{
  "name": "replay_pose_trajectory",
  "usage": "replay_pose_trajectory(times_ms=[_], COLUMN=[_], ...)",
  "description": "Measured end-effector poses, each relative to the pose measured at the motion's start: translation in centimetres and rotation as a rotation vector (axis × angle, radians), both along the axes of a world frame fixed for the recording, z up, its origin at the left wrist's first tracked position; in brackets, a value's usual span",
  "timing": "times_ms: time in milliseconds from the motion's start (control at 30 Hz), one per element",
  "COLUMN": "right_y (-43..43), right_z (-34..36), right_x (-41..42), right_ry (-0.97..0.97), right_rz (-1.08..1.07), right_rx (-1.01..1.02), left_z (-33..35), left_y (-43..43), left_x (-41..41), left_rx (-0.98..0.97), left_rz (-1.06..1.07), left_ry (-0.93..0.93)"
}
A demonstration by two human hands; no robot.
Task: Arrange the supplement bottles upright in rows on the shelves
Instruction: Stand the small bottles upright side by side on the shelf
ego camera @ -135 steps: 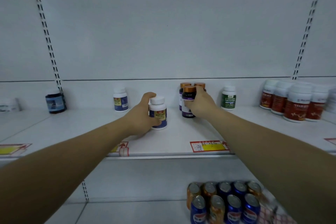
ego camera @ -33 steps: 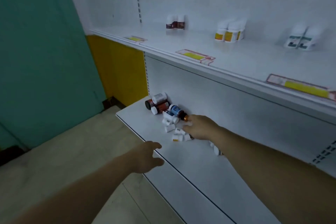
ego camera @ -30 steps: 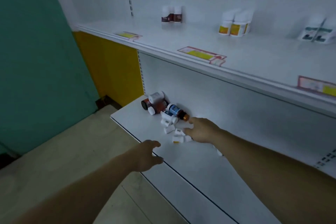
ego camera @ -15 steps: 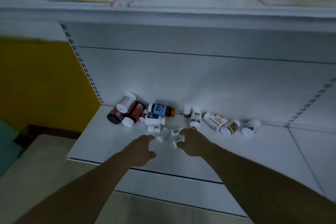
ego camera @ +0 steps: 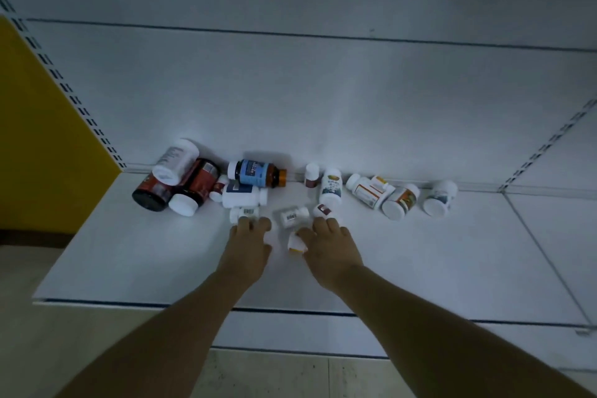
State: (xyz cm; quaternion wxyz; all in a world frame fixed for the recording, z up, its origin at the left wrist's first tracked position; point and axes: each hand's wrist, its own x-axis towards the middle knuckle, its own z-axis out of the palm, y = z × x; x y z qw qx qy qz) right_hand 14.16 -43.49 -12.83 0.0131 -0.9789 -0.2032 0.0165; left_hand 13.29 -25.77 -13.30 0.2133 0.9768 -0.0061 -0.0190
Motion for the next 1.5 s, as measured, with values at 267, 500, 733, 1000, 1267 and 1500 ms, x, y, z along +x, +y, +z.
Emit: replay_pose_trajectory(times_ms=[267, 500, 733, 1000, 1267, 1500], right_y=[-0.7, -0.1, 1.7, 3.3, -0.2, -6.1], right_z=[11.3, 23.2, 32.1, 39.0, 45.3, 48.4], right_x=[-4.9, -12.7, -17.3, -20.5, -20.1, -13.5], right_ry=[0.375, 0.531, 0.346, 0.203, 0.040, -0.042], right_rz=[-0.432, -0.455, -0.337, -0.240, -0.191, -0.249], right_rx=[1.069, 1.633, 1.803, 1.929, 1.838, 1.601], left_z=[12.2, 25.2, 33.2, 40.4, 45.4, 47.6], left_y=[-0.2, -0.5, 1.2, 2.4, 0.0, -5.2], left_x=[-7.5, -15.6, -19.5, -20.1, -17.6, -11.6], left_rx=[-1.529, -1.876, -1.859, -1.727, -1.515, -1.077], left_rz=[0.586, 0.359, 0.115, -0.231, -0.418, -0.365], left_ry=[0.333, 0.366, 0.302, 0.229, 0.066, -0.208])
